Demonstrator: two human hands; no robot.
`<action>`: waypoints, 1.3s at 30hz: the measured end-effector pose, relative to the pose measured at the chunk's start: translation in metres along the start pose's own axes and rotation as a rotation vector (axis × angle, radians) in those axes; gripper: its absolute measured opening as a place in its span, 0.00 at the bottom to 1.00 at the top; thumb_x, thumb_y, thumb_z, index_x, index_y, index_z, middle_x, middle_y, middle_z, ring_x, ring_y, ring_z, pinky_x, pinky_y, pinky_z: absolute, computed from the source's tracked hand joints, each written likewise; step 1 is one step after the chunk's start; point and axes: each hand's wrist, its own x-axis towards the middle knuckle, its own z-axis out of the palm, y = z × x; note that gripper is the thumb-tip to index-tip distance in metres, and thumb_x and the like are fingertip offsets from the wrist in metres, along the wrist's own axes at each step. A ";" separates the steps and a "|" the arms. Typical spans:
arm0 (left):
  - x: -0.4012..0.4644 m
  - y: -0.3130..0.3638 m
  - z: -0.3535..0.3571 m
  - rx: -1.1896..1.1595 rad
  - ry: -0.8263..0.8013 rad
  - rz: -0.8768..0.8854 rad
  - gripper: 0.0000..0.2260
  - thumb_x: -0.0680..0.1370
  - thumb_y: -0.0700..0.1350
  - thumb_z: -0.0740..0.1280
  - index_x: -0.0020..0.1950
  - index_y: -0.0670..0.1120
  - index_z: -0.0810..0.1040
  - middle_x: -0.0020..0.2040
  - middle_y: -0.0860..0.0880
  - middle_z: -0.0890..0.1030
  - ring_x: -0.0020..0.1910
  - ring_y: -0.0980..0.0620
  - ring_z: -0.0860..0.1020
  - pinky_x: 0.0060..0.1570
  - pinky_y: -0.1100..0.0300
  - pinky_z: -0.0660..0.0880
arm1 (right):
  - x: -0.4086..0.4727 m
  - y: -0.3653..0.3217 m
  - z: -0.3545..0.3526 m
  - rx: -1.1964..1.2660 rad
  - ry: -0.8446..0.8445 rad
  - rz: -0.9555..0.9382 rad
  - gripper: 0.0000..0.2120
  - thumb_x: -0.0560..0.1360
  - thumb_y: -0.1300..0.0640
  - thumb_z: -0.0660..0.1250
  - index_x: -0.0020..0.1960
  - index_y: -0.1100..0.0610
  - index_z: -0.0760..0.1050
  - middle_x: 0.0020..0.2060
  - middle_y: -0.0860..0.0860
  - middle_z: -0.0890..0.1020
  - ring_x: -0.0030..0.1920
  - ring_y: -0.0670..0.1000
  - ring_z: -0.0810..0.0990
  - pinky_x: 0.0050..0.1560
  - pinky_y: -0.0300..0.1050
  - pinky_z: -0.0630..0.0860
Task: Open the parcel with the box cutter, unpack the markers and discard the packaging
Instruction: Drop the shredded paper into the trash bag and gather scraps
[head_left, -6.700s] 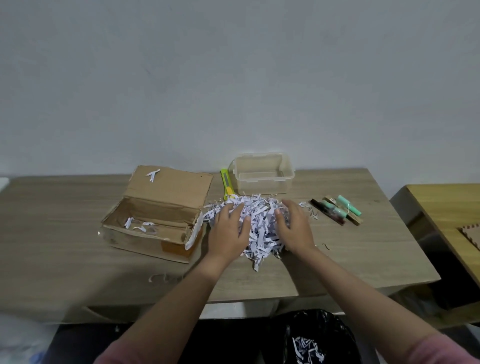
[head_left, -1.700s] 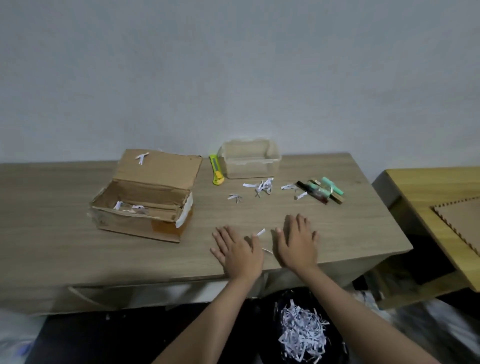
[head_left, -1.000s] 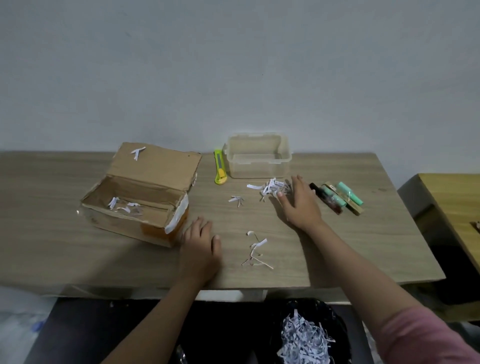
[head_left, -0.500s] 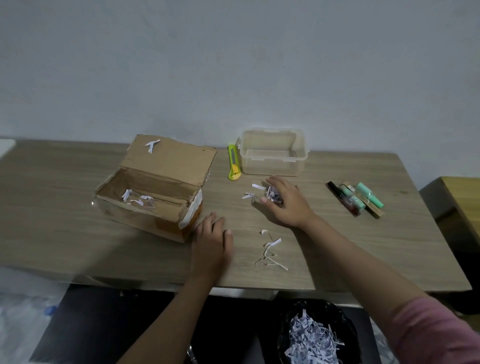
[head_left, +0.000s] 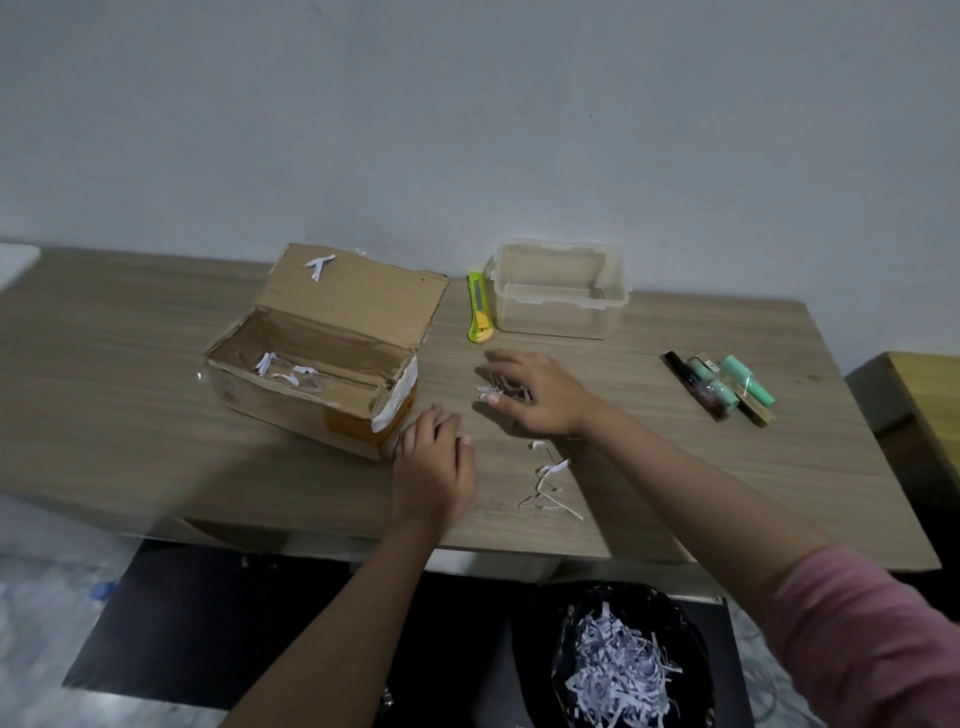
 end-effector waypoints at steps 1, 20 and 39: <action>0.001 0.002 0.000 -0.005 0.006 -0.004 0.22 0.76 0.52 0.53 0.60 0.42 0.78 0.64 0.41 0.76 0.60 0.39 0.74 0.59 0.46 0.70 | 0.000 -0.003 0.000 -0.020 -0.050 0.006 0.35 0.69 0.30 0.50 0.69 0.47 0.70 0.72 0.48 0.68 0.73 0.52 0.64 0.68 0.63 0.62; -0.028 -0.010 -0.054 0.032 0.385 0.295 0.16 0.72 0.42 0.62 0.59 0.41 0.76 0.63 0.38 0.74 0.65 0.40 0.70 0.67 0.36 0.61 | -0.106 -0.024 0.013 0.072 0.318 0.118 0.27 0.71 0.37 0.60 0.65 0.49 0.74 0.69 0.47 0.72 0.69 0.49 0.68 0.70 0.63 0.55; 0.022 -0.082 -0.077 0.271 0.409 0.126 0.11 0.74 0.49 0.64 0.51 0.44 0.80 0.48 0.45 0.81 0.49 0.41 0.78 0.57 0.46 0.70 | -0.093 -0.031 0.028 0.074 0.201 0.221 0.45 0.63 0.22 0.54 0.74 0.43 0.59 0.76 0.45 0.59 0.77 0.51 0.54 0.72 0.67 0.47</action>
